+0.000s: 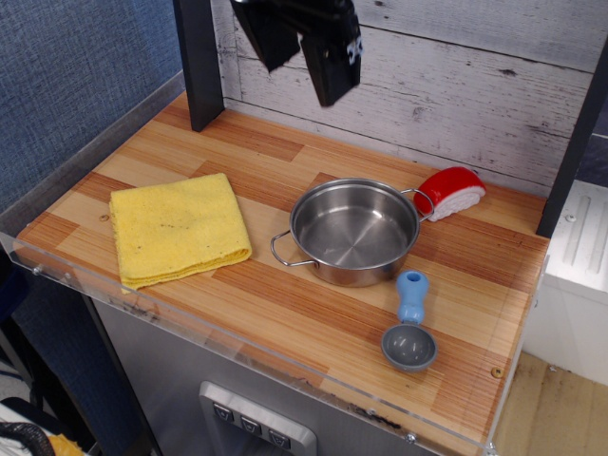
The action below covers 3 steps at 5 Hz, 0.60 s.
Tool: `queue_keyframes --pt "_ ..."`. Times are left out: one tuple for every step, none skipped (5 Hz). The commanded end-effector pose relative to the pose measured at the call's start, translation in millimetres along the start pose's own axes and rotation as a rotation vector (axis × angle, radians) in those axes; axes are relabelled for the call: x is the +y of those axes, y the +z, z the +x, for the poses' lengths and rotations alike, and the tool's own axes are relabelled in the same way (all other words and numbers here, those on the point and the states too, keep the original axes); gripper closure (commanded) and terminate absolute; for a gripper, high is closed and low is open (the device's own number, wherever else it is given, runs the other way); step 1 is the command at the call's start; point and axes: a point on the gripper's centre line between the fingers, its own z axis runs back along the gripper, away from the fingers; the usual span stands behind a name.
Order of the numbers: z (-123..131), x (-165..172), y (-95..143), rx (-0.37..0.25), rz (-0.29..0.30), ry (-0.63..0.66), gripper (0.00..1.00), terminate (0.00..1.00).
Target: Move the cloth so its on the top left side of the pan.
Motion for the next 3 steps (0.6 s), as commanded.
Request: queue_keyframes --pt "-53 24 9 0.004 0.057 0.133 0.00 0.00" --pt "-74 36 13 0.026 0.116 0.179 0.00 0.00" --pt "-92 54 7 0.042 0.148 0.237 0.00 0.00"
